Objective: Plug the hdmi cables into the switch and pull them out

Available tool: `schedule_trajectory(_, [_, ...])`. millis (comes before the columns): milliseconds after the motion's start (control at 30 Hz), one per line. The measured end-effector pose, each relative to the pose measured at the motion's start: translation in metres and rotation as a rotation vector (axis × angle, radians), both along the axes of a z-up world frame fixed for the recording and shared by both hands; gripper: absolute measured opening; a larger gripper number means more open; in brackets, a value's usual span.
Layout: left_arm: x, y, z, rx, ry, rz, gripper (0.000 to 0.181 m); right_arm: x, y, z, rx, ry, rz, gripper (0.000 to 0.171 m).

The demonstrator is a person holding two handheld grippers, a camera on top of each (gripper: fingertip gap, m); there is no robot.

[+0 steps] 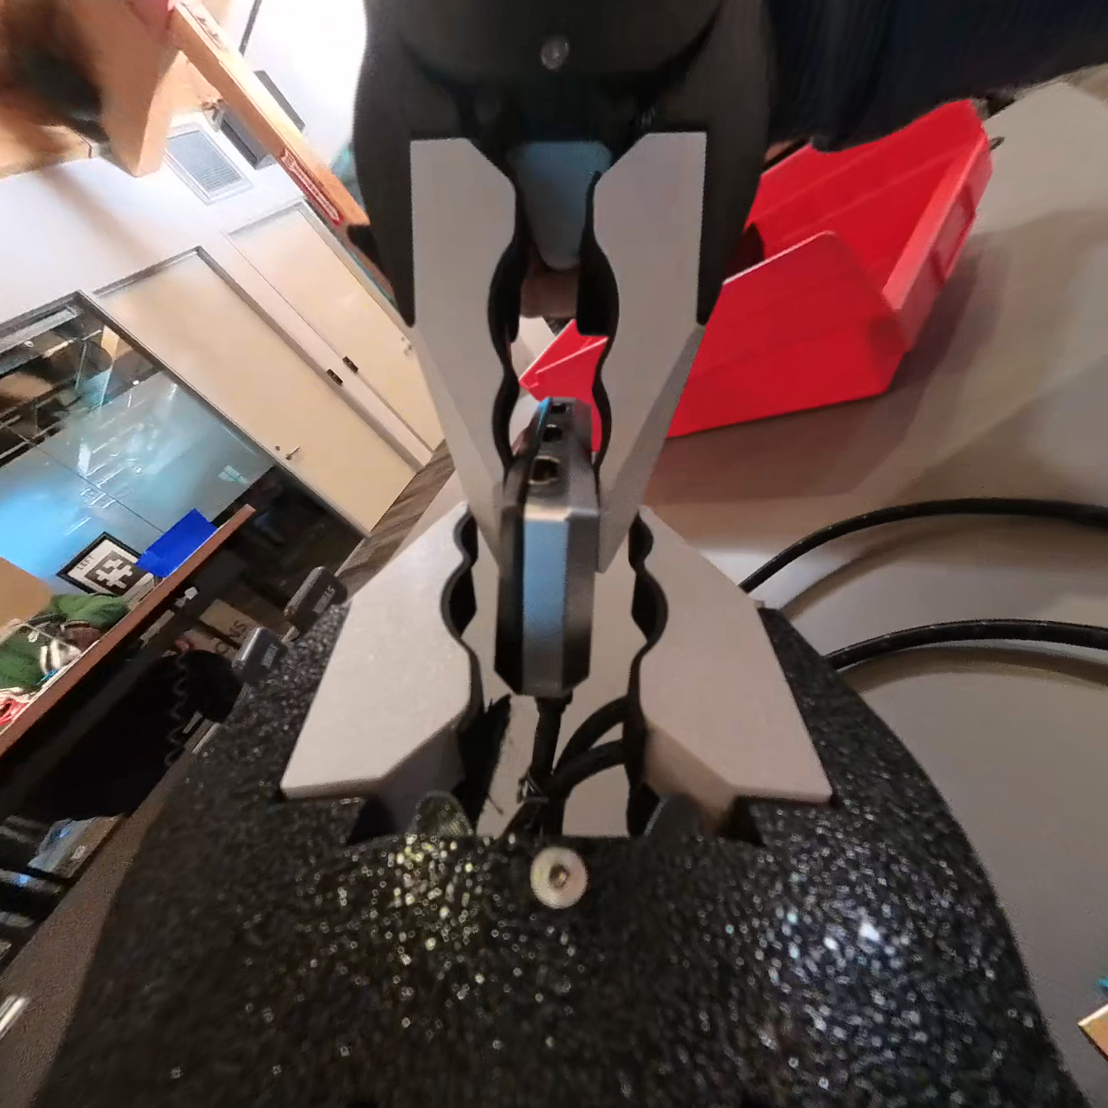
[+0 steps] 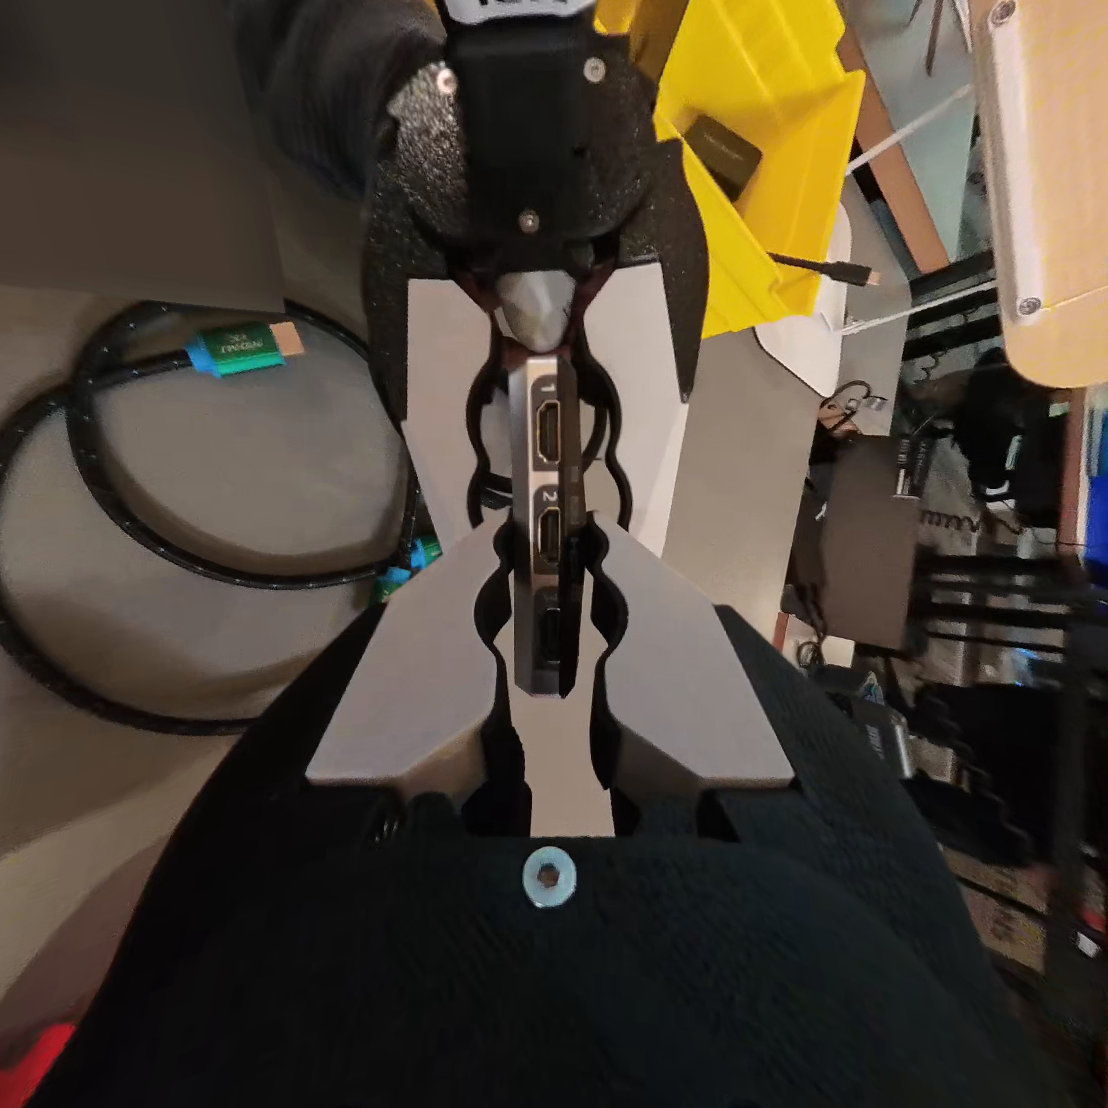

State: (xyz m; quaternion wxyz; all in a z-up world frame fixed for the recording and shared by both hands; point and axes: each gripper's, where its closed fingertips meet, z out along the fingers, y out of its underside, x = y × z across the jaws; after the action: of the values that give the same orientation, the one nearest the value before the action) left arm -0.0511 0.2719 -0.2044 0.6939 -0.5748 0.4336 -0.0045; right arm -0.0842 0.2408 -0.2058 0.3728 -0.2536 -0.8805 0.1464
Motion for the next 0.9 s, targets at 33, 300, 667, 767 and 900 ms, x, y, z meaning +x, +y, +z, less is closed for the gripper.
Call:
schedule_trajectory(33, [-0.001, 0.002, -0.002, -0.001, 0.019, 0.018, 0.051, 0.0, 0.001, -0.002, 0.015, -0.003, -0.003, 0.02])
schedule_trajectory(300, [-0.008, 0.011, -0.006, -0.008, 0.024, 0.096, 0.044, -0.003, 0.013, -0.003, 0.183, 0.043, -0.102, 0.02])
schedule_trajectory(667, [-0.003, 0.008, -0.022, -0.06, 0.106, 0.055, 0.02, 0.01, 0.015, -0.003, 0.179, 0.027, -0.207, 0.042])
schedule_trajectory(767, [-0.006, 0.009, -0.031, -0.077, 0.147, 0.063, 0.02, 0.021, 0.024, 0.001, 0.16, -0.017, -0.26, 0.05])
schedule_trajectory(900, [-0.004, 0.007, -0.029, -0.069, 0.135, 0.041, 0.019, 0.044, 0.042, -0.011, 0.214, -0.132, -0.324, 0.032])
